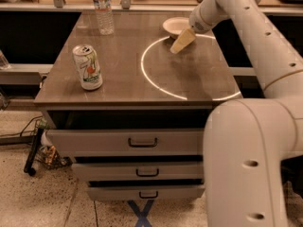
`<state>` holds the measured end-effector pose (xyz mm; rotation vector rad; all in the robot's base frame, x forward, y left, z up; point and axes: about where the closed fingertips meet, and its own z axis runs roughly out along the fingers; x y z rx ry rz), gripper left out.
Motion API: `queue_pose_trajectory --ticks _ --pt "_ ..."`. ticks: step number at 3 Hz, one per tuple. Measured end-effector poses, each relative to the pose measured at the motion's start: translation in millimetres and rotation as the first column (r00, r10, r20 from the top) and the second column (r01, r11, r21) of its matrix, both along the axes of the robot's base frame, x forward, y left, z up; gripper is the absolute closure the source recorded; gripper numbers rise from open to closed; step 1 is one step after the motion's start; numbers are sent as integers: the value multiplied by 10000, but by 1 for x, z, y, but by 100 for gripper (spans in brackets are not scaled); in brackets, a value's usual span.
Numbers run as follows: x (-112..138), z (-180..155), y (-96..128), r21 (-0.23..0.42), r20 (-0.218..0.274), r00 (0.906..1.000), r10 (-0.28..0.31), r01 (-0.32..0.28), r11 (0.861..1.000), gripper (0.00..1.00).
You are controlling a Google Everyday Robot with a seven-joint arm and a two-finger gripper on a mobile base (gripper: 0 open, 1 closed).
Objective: Move paper bowl near water bottle
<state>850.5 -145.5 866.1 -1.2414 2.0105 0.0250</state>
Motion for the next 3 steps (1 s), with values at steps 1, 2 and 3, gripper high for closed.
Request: queue_pose_trajectory --ticks 1,2,3 --pt "11 -10 3 507 -324 9987 -383 399 9979 0" --pt "15 -8 12 911 -549 9973 -490 539 9944 18" --pt "14 -7 18 1070 -746 9960 -498 576 9926 41"
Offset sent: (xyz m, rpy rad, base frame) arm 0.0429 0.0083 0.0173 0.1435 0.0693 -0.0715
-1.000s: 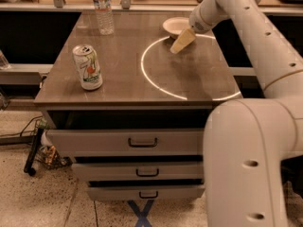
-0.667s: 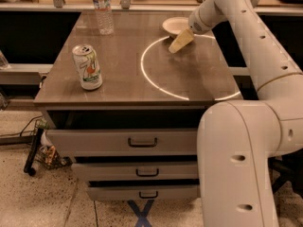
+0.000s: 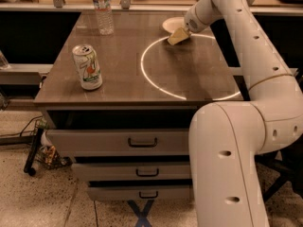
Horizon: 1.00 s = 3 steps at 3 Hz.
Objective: Move paper bowl near water bottle
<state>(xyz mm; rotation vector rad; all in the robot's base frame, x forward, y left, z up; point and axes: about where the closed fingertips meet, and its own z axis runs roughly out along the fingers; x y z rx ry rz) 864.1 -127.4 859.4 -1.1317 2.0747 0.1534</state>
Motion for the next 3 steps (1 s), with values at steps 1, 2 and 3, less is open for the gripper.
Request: queue_pose_trajectory --ticks 1,2,3 --pt "-2 11 4 131 71 10000 68 -68 9999 71" --pt "-4 25 7 -4 358 9989 303 -303 9995 95" --pt "-8 67 8 -318 1321 9884 755 -719 9969 100"
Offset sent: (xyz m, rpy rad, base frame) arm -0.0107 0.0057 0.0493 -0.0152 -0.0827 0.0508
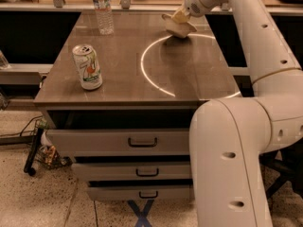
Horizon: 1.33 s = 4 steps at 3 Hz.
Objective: Move paper bowl near water bottle
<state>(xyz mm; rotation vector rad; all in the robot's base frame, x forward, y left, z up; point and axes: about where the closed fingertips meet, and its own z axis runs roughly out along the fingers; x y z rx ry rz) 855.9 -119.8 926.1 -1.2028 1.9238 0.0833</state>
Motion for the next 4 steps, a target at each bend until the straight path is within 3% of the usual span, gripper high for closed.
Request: queue_pose_trajectory --ticks 1,2,4 --pt "-17 84 -6 -512 1835 9813 579 -493 9975 100" --pt "-15 82 -2 -507 1815 9814 619 -535 9973 100" --pt "11 54 48 -985 2116 9666 1446 -1261 9871 100"
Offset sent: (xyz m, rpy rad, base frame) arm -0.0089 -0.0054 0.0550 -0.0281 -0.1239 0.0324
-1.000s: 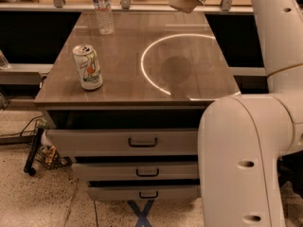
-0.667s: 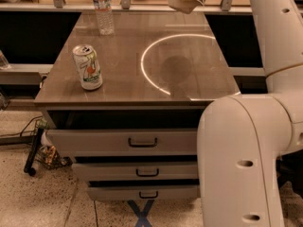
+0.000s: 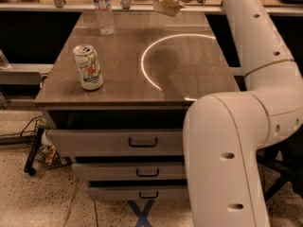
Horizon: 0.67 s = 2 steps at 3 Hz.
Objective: Move paper bowl near water bottle
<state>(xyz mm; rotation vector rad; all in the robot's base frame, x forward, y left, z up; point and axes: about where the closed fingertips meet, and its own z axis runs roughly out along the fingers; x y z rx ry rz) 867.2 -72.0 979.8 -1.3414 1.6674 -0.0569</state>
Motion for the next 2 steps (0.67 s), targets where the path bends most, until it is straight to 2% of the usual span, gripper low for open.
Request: queue_pose_trajectory --ticks 1,2 --pt "12 -16 24 -363 281 9985 478 -467 9982 100" --pt "17 -34 48 -586 299 9944 1011 -993 9933 100"
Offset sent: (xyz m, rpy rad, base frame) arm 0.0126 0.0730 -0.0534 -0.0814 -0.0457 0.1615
